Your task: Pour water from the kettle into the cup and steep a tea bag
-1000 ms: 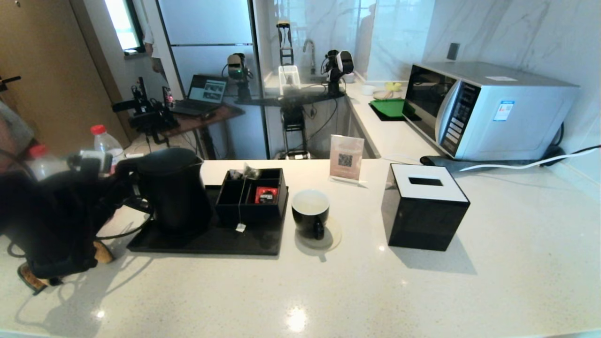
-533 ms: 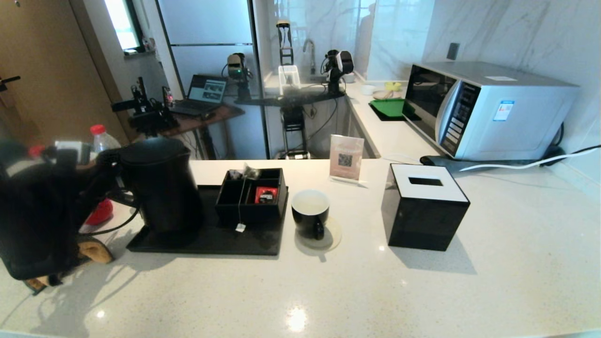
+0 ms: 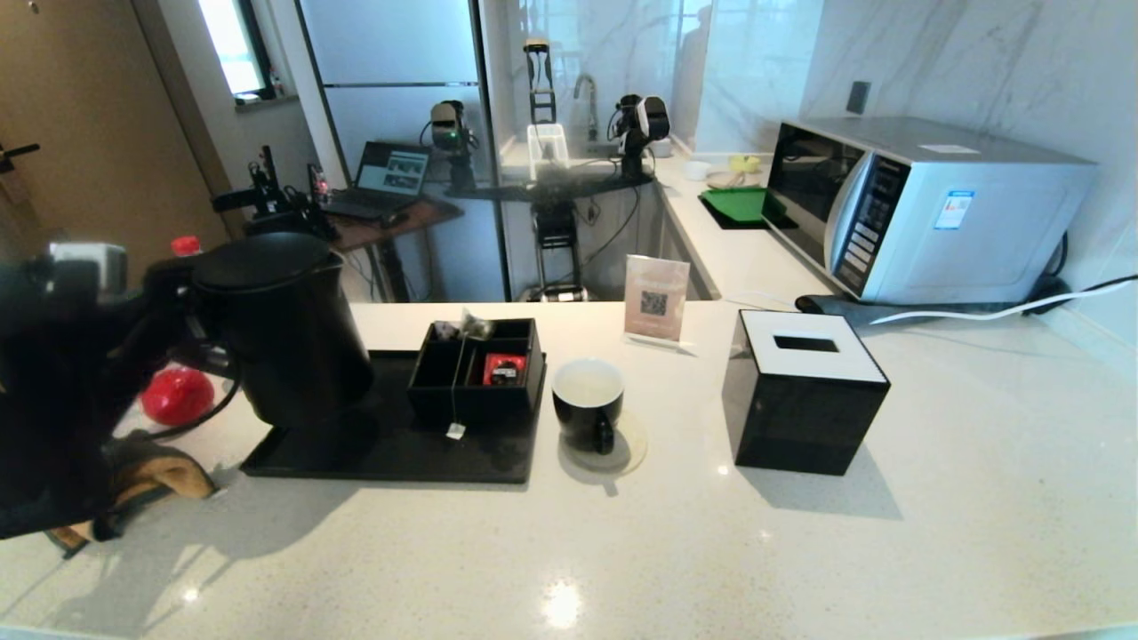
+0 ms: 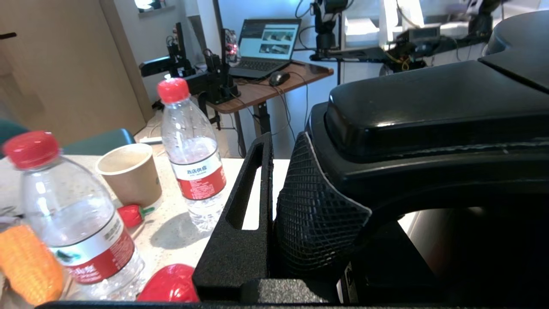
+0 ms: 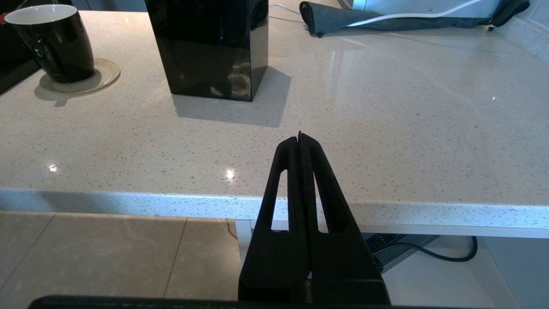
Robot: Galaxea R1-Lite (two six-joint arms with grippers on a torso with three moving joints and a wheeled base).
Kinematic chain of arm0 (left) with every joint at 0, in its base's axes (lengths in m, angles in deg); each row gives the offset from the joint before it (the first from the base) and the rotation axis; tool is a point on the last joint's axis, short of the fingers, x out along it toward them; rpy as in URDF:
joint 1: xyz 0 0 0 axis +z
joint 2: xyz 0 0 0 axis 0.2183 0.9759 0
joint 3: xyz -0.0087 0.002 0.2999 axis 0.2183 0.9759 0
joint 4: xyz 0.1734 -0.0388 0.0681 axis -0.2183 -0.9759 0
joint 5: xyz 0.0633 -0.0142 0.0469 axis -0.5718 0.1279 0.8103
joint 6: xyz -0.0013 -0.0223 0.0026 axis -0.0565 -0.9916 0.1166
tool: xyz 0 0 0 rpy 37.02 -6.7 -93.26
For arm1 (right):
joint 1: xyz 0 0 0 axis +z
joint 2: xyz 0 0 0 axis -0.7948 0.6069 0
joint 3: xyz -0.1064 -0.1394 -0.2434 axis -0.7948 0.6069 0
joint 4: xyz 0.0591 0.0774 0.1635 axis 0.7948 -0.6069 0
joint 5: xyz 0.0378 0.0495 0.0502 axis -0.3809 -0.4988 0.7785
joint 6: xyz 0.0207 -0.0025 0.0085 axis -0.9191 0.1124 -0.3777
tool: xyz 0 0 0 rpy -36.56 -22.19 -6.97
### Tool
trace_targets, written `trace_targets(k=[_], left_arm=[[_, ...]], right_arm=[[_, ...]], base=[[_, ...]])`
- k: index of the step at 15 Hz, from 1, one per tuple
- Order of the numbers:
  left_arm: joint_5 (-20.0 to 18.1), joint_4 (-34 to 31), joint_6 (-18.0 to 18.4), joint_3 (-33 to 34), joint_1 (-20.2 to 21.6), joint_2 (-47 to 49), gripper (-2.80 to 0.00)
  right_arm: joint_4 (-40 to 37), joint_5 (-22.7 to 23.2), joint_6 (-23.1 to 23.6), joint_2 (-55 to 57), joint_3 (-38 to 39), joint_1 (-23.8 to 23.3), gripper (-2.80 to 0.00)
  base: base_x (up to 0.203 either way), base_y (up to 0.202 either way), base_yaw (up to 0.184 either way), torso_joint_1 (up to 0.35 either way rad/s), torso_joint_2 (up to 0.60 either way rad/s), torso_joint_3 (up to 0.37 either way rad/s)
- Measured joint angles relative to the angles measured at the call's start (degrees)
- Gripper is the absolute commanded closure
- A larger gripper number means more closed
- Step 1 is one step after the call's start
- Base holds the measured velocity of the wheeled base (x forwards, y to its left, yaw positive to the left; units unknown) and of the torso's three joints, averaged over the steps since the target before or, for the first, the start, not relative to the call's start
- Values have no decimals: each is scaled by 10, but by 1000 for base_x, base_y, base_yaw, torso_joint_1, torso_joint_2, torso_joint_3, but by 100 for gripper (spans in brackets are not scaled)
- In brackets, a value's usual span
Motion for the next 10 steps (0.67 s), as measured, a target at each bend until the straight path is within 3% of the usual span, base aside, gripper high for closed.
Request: trace_targets(k=[10], left_arm=[[-1,0,-17,81,-7,-110,0]], right_arm=[[0,0,0,0,0,0,0]], base=[[0,0,0,0,0,0]])
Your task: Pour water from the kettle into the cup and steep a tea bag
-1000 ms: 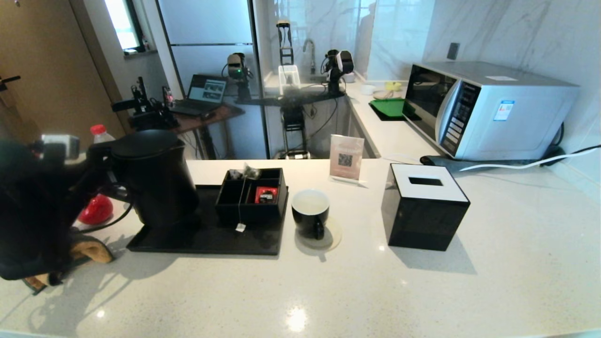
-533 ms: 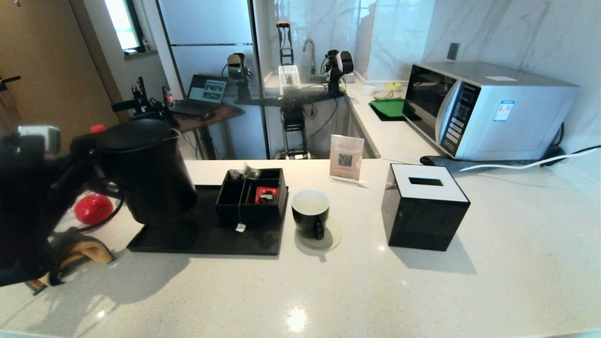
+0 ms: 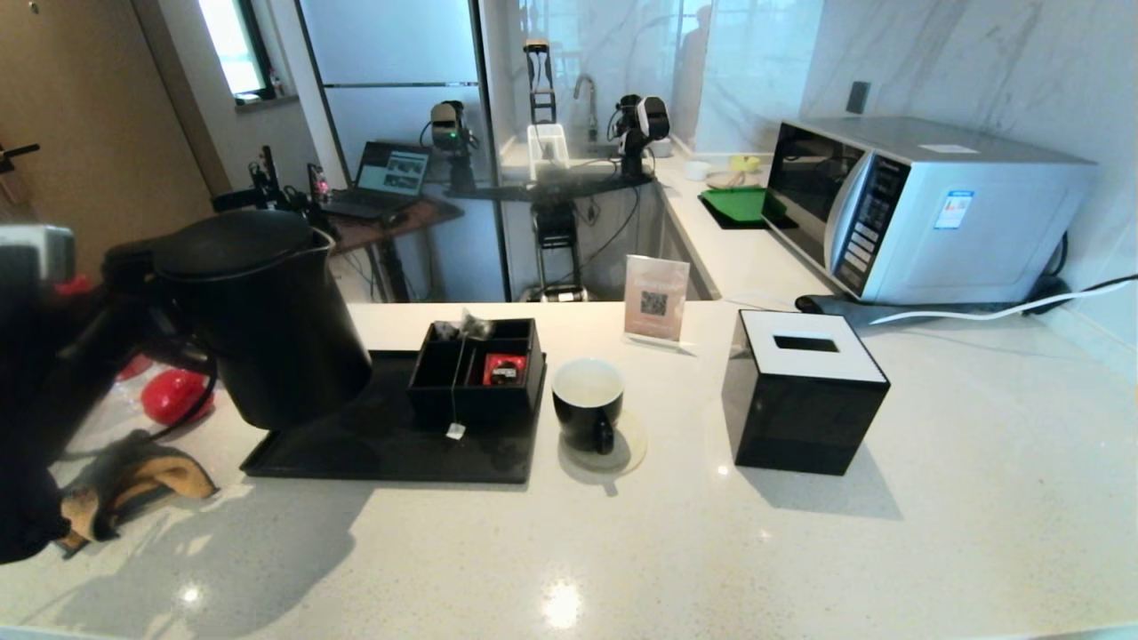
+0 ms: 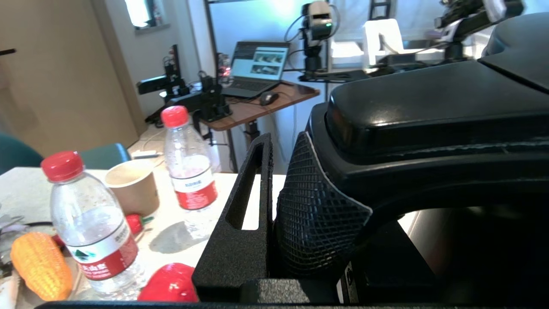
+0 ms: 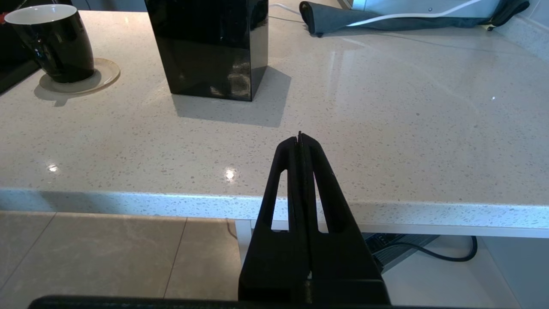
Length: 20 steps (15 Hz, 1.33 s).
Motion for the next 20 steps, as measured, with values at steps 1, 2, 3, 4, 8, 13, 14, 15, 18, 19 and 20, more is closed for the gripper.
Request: trace_targets(k=[1,2,3,4,8,13,14,15,18,19,20], left_arm=[[0,0,0,5,-4,-9,0],[0,1,0,11,-9,-18,0],[1,1,0,16,-16,-26,0],[1,0,0,22,-22,-35,0],[21,-18,0,31,-64,-67,0],[64,-68,4,13,-143,-84,0],[74,-82,5,6,-160,-85,0],[82,-96,6,-1,-173,-86,0],[85,-139,12,-19,-197,-88,0],[86,-150,20,-21,-205,-88,0],[86,-158,27,-23,-213,-88,0]], right_arm=[[0,0,0,0,0,0,0],[0,0,0,0,0,0,0],[0,0,0,0,0,0,0],[0,0,0,0,0,0,0],[0,0,0,0,0,0,0],[0,0,0,0,0,0,0],[0,0,0,0,0,0,0],[0,0,0,0,0,0,0],[0,0,0,0,0,0,0],[0,0,0,0,0,0,0],[0,0,0,0,0,0,0]], base=[[0,0,0,0,0,0],[0,0,0,0,0,0],[0,0,0,0,0,0],[0,0,0,0,0,0],[0,0,0,0,0,0],[0,0,0,0,0,0],[0,0,0,0,0,0],[0,0,0,0,0,0],[0,0,0,0,0,0],[0,0,0,0,0,0],[0,0,0,0,0,0]])
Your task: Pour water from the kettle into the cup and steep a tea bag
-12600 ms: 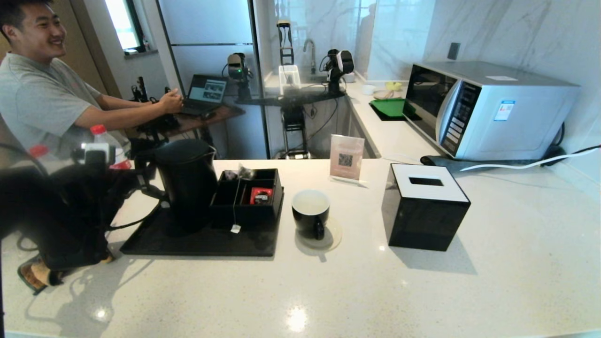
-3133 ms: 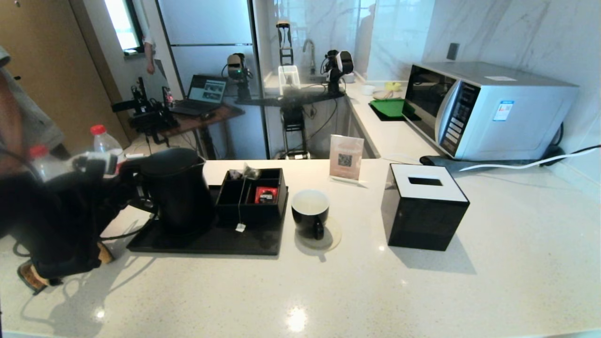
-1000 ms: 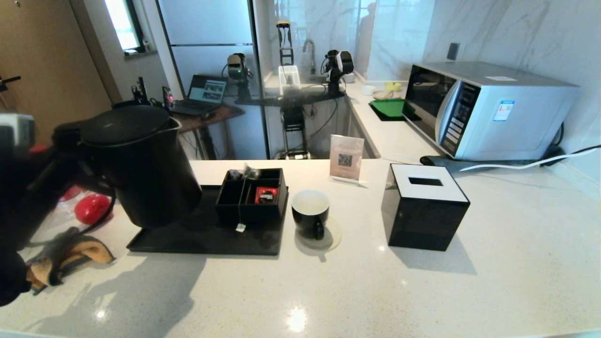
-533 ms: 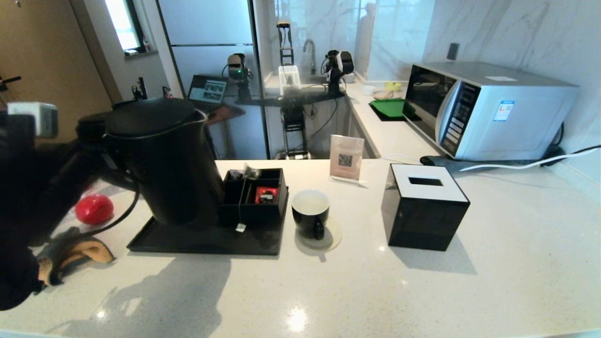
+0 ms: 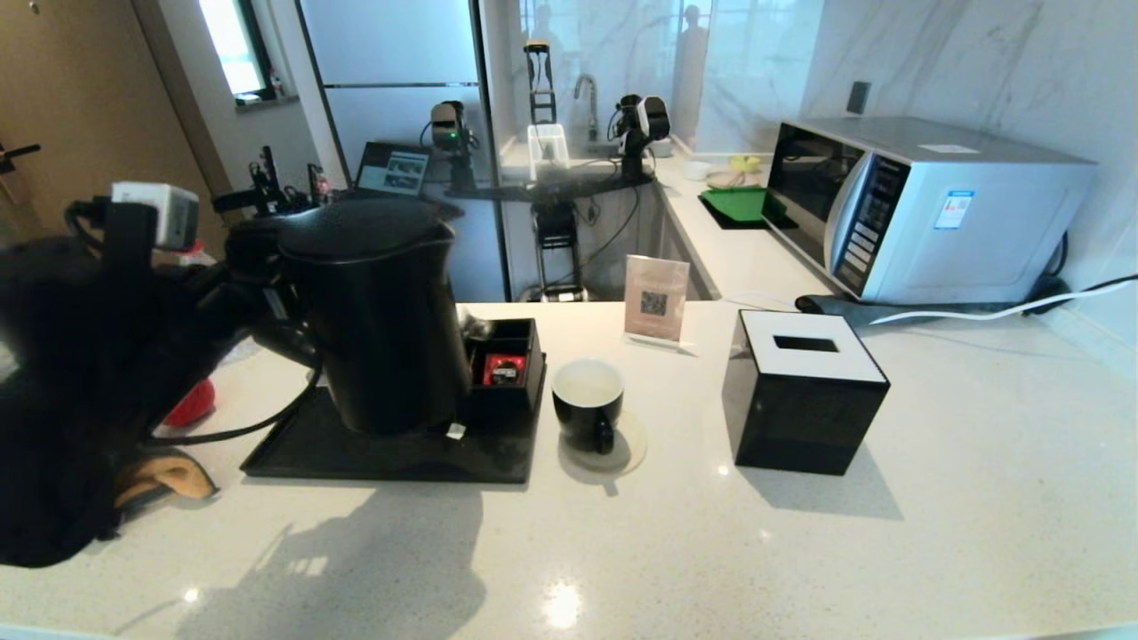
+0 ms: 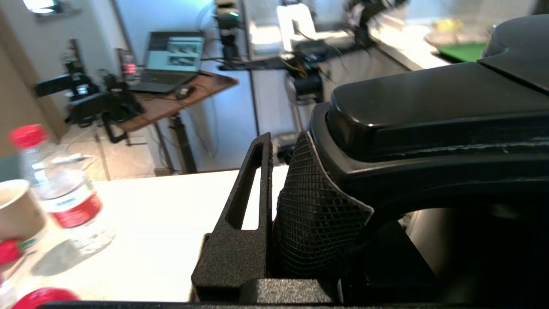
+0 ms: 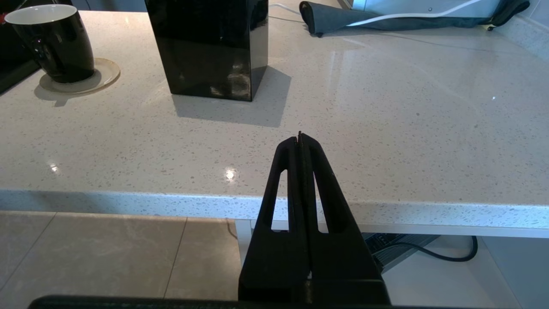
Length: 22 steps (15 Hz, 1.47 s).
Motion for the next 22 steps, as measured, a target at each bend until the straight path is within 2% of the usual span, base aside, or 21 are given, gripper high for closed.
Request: trace_targets(k=[5,9,16,22], left_arm=[[8,-26,42,-3,-37,-1,0],[43,-32,66,-3,-66,3,0],[43,-32,118,-14,-80,35,0],[43,-33,138,-31,-85,61,0]], right_arm=[[0,0,0,0,0,0,0],[0,0,0,0,0,0,0],[0,0,0,0,0,0,0],[0,0,0,0,0,0,0]], base=[[0,0,0,0,0,0],[0,0,0,0,0,0],[0,0,0,0,0,0],[0,0,0,0,0,0]])
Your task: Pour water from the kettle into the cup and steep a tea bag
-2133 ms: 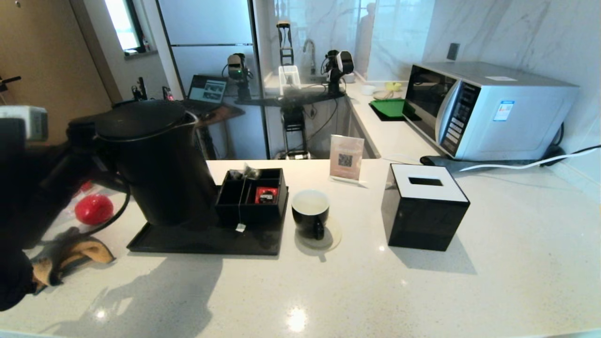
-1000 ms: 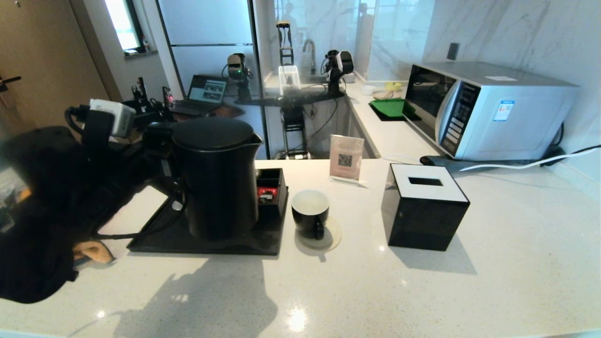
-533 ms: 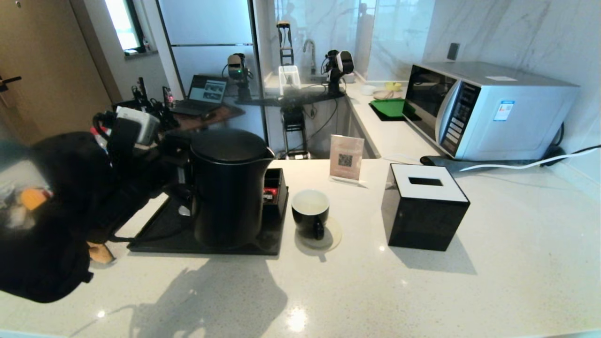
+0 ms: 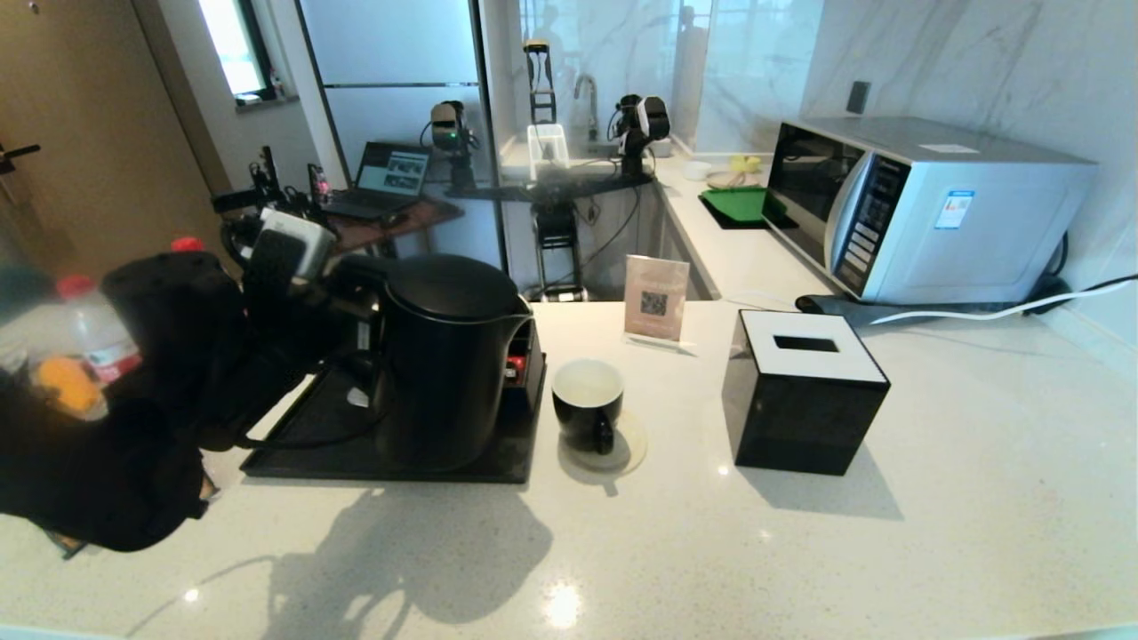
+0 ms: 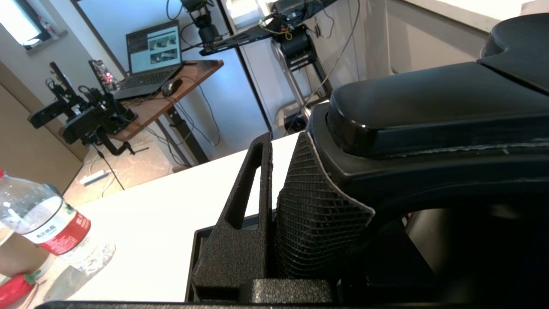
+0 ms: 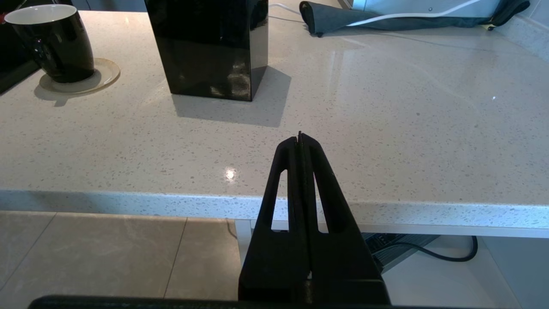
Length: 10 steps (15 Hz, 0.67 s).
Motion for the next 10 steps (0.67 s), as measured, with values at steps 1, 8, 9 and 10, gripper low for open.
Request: trace_targets(k=[1,8,9,10], left_arm=[[0,0,4,0,-1,2,0],[1,-15,24,-14,-18,14,0],[0,-16,24,-18,-19,15,0],[1,-16,24,-23,-19,16,0]], right_arm=[[0,0,0,0,0,0,0],[0,0,0,0,0,0,0],[0,0,0,0,0,0,0],[0,0,0,0,0,0,0]], base=[[0,0,0,0,0,0],[0,0,0,0,0,0],[0,0,0,0,0,0],[0,0,0,0,0,0]])
